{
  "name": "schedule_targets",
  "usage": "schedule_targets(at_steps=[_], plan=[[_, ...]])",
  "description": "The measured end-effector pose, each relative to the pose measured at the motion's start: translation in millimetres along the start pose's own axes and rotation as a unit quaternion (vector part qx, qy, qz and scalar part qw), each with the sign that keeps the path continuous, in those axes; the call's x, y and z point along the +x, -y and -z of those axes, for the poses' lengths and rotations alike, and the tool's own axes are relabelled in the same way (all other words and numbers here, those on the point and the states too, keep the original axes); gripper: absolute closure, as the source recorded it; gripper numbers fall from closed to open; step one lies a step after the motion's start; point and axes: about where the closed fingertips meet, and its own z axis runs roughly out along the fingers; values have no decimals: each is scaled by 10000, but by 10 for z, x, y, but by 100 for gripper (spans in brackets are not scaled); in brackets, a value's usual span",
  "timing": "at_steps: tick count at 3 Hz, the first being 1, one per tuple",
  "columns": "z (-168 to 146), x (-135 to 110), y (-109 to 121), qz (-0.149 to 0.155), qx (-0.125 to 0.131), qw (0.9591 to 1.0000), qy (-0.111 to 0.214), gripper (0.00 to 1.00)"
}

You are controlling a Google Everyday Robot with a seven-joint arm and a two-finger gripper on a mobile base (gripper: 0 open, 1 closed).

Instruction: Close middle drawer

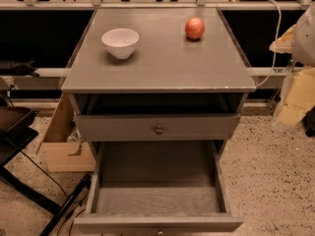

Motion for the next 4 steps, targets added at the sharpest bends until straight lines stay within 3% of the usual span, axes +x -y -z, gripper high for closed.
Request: schedule_targets(at_steps=[1,2,3,4], plan=[[-39,8,-9,-16,9,10000,12,0],[-446,119,-127,-197,-27,9998,99,0],[-1014,392,-384,-384,-63,9991,181,0],[-1740,822,-720,-558,-195,9982,67,0]])
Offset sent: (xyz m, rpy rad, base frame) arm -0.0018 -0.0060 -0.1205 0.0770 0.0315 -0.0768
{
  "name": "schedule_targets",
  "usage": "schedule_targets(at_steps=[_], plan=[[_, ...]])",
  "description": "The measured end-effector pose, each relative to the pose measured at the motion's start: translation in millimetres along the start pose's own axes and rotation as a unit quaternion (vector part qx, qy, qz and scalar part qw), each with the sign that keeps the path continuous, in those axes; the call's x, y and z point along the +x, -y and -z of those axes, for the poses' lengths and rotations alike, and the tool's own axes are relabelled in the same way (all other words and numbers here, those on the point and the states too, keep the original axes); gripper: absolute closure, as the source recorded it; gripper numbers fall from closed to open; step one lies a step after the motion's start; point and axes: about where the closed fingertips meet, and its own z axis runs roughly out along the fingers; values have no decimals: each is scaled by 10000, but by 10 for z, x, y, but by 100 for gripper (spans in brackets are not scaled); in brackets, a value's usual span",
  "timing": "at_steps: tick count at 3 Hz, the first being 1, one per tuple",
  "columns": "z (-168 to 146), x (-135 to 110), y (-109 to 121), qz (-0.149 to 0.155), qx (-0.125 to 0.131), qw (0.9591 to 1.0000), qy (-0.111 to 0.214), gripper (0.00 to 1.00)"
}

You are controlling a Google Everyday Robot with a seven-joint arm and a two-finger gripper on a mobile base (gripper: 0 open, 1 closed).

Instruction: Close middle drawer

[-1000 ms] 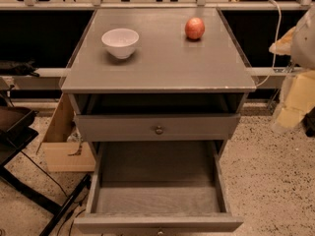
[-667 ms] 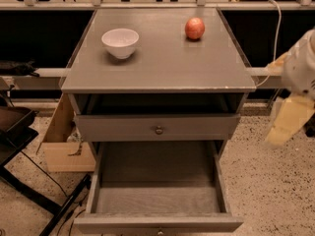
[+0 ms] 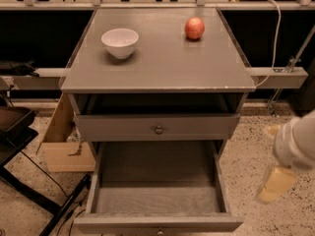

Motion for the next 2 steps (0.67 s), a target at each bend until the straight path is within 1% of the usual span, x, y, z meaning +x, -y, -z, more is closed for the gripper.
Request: schedule_targets(at_steps=[1,2], plan=[[-932,468,-448,-177,-394,9987,-274,0],[-1411,642,-755,-358,-756,9958,-380,0]])
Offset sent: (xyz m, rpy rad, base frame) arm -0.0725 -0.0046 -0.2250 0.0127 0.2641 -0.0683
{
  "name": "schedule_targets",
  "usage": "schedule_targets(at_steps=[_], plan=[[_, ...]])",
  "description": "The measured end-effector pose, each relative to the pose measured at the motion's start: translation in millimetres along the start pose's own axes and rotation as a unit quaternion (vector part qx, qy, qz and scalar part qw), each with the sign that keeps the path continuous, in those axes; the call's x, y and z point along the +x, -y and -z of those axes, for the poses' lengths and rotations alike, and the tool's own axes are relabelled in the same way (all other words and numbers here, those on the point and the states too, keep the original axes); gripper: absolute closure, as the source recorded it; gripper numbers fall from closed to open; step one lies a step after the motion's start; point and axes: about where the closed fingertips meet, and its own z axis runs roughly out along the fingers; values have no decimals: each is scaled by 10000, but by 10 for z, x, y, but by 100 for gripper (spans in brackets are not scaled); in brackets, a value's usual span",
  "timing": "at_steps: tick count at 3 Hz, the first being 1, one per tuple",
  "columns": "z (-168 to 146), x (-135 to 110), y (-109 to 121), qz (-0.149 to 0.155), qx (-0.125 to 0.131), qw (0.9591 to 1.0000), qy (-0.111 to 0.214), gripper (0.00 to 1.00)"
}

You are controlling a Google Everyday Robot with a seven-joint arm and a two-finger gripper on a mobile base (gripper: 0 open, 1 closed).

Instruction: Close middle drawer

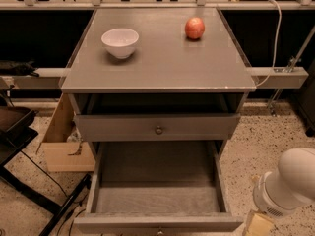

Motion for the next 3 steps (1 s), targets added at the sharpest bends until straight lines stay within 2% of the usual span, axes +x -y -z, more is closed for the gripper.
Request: schedule_targets(at_steps=[1,2,3], plan=[[-1,0,0,0,0,10000,0,0],[-390,123,37,-170,-156,9996,154,4],[-1058,415,-54,-603,-413,9957,570,27]])
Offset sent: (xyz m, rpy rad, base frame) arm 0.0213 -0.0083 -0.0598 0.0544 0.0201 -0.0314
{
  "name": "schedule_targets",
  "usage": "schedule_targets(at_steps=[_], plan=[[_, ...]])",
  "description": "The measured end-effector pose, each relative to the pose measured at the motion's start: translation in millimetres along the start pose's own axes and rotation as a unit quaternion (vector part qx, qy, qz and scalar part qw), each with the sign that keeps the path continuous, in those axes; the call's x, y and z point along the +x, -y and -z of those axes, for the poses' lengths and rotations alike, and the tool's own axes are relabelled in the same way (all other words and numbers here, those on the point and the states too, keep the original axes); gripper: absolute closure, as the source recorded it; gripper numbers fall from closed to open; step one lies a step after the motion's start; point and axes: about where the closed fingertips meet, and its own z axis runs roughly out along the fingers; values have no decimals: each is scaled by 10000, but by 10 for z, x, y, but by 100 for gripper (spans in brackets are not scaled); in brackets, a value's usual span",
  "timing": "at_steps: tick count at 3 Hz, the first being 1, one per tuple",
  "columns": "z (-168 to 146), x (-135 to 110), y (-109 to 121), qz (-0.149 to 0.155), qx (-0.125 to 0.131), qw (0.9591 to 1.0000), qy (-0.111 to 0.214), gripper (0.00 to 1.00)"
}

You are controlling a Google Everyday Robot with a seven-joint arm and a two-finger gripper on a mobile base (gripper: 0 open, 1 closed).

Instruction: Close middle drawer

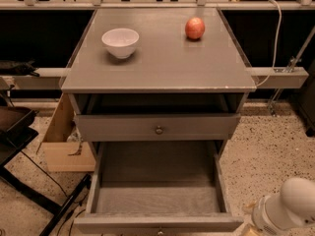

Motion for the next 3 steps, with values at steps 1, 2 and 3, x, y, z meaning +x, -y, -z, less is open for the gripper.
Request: schedule_targets(at_steps=[1,2,3], plan=[[-626,370,-255,-219,-112,9989,389,50],[-1249,482,-505,-240,-186,9962,821,74],[-1719,351,-620,-86,-103,9915,1293,97]])
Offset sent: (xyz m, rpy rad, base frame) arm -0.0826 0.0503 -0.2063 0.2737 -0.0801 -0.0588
